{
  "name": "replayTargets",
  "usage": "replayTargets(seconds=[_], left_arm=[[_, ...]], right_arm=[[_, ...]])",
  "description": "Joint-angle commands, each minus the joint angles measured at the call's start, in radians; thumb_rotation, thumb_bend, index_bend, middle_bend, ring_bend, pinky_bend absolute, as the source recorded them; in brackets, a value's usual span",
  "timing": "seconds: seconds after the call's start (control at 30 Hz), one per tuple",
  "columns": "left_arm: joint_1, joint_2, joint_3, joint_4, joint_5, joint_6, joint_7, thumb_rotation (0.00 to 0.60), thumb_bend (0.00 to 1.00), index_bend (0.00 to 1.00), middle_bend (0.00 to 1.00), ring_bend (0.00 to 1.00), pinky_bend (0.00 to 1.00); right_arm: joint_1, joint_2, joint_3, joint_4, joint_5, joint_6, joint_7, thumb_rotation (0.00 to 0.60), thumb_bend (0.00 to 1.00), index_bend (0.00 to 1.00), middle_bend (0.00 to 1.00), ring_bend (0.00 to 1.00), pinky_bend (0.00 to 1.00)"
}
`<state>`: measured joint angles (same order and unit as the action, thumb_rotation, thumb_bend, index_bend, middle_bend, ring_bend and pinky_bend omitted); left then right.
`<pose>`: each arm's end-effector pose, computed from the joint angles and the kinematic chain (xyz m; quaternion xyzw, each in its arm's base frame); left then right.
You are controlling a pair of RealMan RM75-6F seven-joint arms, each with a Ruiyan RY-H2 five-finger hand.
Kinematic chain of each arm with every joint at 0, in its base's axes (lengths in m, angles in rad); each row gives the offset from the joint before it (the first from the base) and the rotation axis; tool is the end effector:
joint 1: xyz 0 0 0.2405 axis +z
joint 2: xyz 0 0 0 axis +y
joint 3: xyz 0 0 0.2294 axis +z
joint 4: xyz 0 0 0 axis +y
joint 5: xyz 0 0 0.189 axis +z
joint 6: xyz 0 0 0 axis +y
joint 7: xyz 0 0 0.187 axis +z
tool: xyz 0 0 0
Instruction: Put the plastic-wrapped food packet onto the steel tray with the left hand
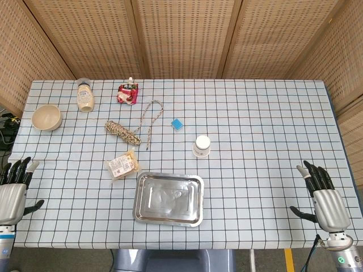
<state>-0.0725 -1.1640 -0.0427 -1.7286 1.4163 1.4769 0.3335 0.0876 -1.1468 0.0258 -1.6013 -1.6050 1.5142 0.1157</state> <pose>-0.2714 0.2129 0.1455 -0.6108 -0.3663 -0.3099 0.6299 -0.2599 -0.2152 0.1526 0.5989 -0.4027 0.4459 0.5294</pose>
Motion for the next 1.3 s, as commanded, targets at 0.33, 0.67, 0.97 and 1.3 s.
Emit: replayTargets(seconds=[0.33, 0.67, 0.97, 1.3], left_arm=[[-0.010, 0.000, 0.004, -0.005, 0.004, -0.016, -0.008, 0.600, 0.01, 0.00, 0.00, 0.00, 0.00], [-0.132, 0.025, -0.040, -0.048, -0.044, -0.185, 0.057, 0.600, 0.01, 0.00, 0.00, 0.00, 0.00], [-0.303, 0.006, -0.084, -0.063, -0.132, -0.398, 0.177, 0.600, 0.00, 0.00, 0.00, 0.00, 0.00], [-0.492, -0.108, -0.097, 0.008, -0.296, -0.572, 0.377, 0.600, 0.00, 0.00, 0.00, 0.00, 0.00]], right_arm=[[0.000, 0.007, 0.001, -0.003, 0.001, 0.000, 0.015, 0.600, 0.04, 0.00, 0.00, 0.00, 0.00], [-0.002, 0.020, 0.007, -0.007, 0.013, 0.002, 0.049, 0.600, 0.05, 0.00, 0.00, 0.00, 0.00], [-0.004, 0.030, 0.011, -0.008, 0.018, 0.004, 0.077, 0.600, 0.05, 0.00, 0.00, 0.00, 0.00], [-0.002, 0.036, 0.018, -0.002, 0.036, -0.005, 0.104, 0.600, 0.04, 0.00, 0.00, 0.00, 0.00]])
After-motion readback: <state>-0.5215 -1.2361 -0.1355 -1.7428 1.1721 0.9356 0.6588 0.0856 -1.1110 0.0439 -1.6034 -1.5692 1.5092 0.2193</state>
